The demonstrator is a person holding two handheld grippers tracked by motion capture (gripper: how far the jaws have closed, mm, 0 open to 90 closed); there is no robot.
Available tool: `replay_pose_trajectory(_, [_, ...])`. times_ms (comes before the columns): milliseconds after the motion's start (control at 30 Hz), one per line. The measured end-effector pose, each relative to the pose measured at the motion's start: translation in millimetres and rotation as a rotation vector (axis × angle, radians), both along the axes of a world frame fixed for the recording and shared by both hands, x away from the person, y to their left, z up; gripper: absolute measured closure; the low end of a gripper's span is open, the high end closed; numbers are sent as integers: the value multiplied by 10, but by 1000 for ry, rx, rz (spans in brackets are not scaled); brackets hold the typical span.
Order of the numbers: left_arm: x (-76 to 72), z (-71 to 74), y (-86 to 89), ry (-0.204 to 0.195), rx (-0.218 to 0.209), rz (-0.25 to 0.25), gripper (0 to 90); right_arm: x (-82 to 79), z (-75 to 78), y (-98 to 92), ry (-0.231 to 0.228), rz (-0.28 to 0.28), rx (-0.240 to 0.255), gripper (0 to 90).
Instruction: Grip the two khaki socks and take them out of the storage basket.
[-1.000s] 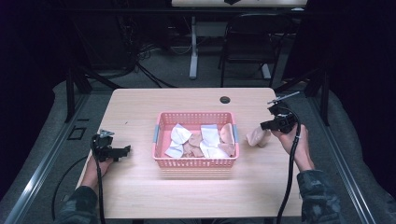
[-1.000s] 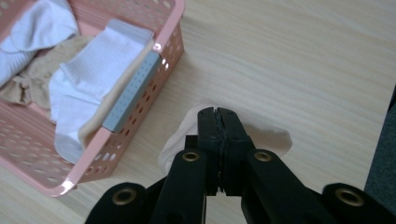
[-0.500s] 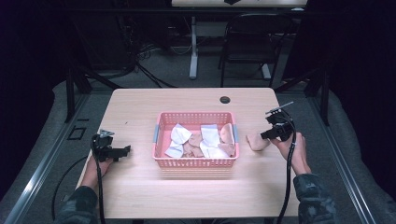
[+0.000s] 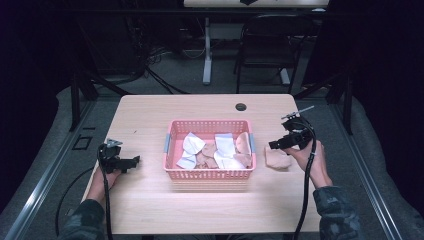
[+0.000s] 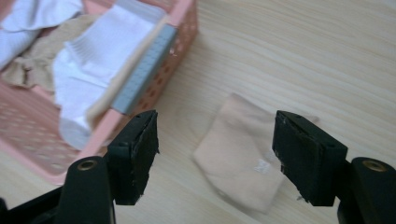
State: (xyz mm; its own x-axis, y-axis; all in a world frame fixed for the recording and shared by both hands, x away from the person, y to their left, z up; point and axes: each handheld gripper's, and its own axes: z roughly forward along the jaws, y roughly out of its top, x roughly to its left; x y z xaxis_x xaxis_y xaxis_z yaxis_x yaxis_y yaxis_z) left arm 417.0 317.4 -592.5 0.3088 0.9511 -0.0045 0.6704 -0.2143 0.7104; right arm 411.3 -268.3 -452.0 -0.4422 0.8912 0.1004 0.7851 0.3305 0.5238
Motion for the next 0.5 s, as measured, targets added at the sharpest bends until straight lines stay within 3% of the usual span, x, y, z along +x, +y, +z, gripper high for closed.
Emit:
replay_pose_trajectory(267, [-1, 0, -1, 1, 0, -1, 0, -76, 95, 297, -9, 85, 31, 336])
replay_pose_trajectory(333, [-1, 0, -1, 1, -1, -2, 0, -99, 103, 419, -5, 121, 46, 361])
replay_pose_trajectory(500, [-1, 0, -1, 2, -1, -2, 0, -114, 80, 572, 8, 152, 54, 434])
